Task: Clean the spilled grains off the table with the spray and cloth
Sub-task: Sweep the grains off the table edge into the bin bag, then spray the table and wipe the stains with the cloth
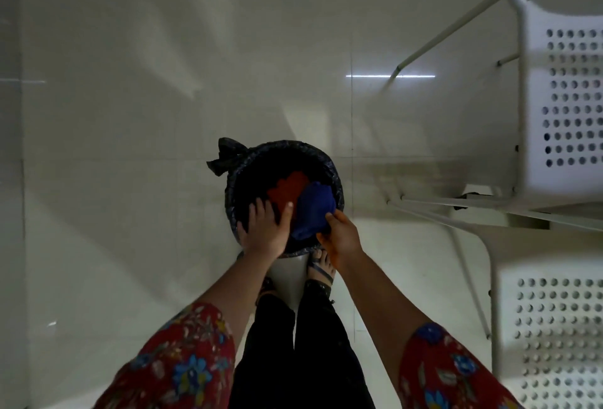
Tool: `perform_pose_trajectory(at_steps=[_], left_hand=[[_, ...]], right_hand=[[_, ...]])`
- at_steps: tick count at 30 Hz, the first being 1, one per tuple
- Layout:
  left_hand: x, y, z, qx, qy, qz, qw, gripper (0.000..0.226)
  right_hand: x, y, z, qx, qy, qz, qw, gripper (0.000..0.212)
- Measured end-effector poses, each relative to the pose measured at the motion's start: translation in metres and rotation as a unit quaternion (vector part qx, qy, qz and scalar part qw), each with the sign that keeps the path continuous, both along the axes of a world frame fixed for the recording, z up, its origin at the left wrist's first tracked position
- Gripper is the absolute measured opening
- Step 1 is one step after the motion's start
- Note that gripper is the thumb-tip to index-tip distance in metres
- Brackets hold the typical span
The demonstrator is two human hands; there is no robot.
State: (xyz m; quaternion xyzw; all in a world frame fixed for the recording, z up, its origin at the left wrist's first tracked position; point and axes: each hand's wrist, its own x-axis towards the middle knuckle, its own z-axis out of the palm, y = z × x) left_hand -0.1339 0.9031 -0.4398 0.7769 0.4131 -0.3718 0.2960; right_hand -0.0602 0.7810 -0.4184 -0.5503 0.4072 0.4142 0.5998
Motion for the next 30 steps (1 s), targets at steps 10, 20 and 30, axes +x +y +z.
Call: perform_pose_trajectory(at_steps=[10,20,30], left_hand=[[-0.008,0.004,0.087,0.001,0.023,0.073,0.997,0.054],[-0.042,-0.051,0.329,-0.397,-0.21,0.432,0.782,0.058],[-0.13,-0.144,0.459,-0.379,-0.299,0.41,0.774,0.038]], right_hand=[[-0.009,-0.011,0.103,0.036,-0.006,-0.045,0.998,0.022],[-0.085,-0.052,0.296,-0.061,-0.404,0.259,0.875,0.034],[-0.196,-0.158,0.433,-0.031,-0.499,0.144,0.854,0.007]])
